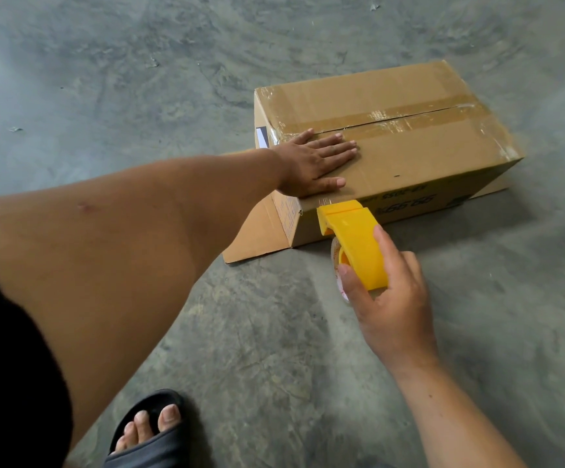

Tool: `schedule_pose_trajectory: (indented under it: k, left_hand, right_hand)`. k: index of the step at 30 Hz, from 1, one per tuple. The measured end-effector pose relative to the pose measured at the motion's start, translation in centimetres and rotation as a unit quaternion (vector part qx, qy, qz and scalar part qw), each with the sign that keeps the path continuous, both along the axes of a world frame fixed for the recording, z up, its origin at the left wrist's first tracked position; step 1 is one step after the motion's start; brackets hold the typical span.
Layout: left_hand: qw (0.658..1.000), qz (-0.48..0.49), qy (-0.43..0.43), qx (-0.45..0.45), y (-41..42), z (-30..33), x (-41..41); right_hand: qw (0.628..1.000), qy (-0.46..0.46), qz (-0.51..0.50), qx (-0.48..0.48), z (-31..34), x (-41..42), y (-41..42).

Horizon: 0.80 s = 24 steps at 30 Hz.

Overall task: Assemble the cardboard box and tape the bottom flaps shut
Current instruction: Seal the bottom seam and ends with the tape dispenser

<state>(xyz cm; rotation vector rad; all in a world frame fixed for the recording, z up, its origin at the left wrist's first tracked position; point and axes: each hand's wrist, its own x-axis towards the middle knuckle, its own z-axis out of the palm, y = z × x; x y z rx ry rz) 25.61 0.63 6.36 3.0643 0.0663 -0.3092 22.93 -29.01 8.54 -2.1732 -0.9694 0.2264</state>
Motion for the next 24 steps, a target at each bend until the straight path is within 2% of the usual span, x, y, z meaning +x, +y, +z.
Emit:
schedule_pose_trajectory:
  k: [11,24]
  left_hand:
    - [1.0,-0.009,0.0,0.008,0.2,-0.4,0.2]
    - [1.0,0.011,-0.008,0.018,-0.4,-0.9,0.2]
  right_hand:
    - [0.999,0.029,-0.021,0.011,-2.2,0.3,-1.0]
    - [0.998,0.054,-0.042,-0.011,-1.8,1.9,1.8]
